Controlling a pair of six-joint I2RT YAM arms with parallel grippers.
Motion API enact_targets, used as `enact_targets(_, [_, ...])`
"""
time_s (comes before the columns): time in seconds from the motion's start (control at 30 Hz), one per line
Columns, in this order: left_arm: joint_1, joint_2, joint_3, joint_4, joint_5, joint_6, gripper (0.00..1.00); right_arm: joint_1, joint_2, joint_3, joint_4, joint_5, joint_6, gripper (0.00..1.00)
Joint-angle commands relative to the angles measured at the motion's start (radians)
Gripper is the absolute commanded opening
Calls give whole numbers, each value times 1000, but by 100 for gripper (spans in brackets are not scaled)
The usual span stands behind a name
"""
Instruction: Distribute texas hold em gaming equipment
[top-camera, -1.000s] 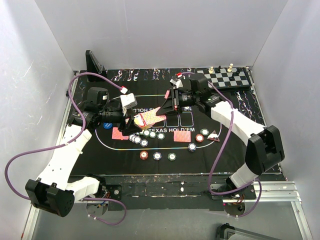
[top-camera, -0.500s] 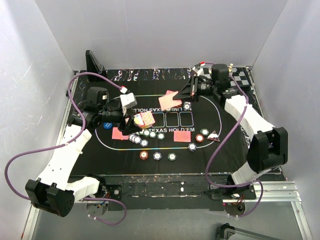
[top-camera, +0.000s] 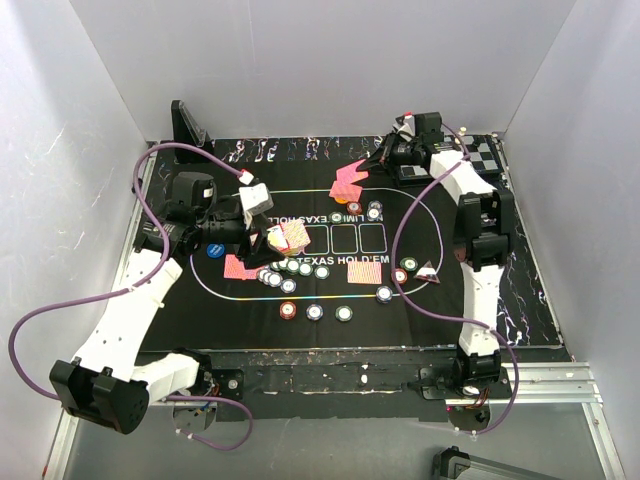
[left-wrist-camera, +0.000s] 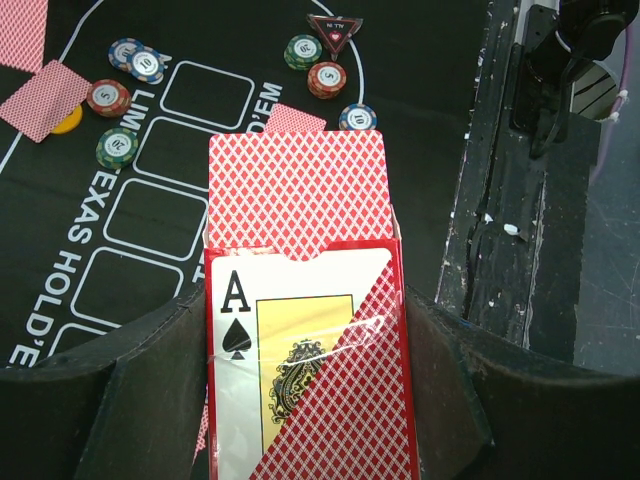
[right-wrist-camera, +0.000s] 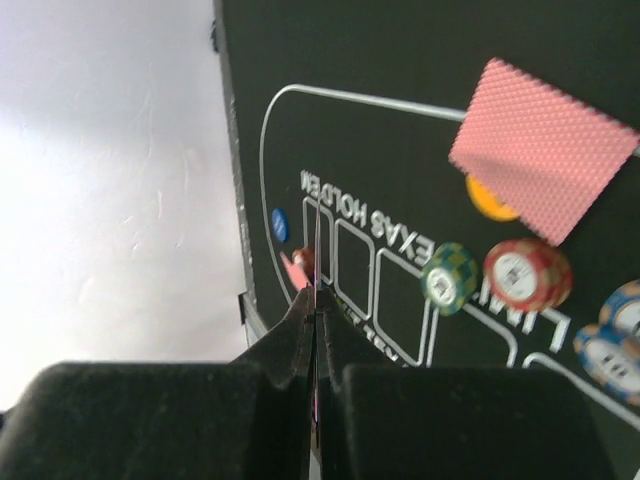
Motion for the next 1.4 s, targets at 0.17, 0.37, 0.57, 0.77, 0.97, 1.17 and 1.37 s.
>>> enact_targets(0.17, [6,-49,36,39,54,-43,0,-1,205,257,-41,122,-36,4])
enact_targets(0.37, [4,-52,32,39,57,-47,0,1,258,269,-24,189,-40,13])
enact_targets(0.57, [4,-47,29,39,63,-47,0,1,289,306,-95,249,-43,39])
enact_targets(0.77, [4,-44,32,39,66,-47,0,1,254,286,-159,304,-73,57])
enact_targets(0.97, [6,-56,32,39,68,-50,0,10,171,274,-274,413,-134,68])
enact_targets(1.17, [4,-61,28,39,66,-53,0,28,39,251,-391,544,-183,78])
enact_targets(1.37, [5,-67,17,31,58,-32,0,56,-204,57,-318,415,-146,85])
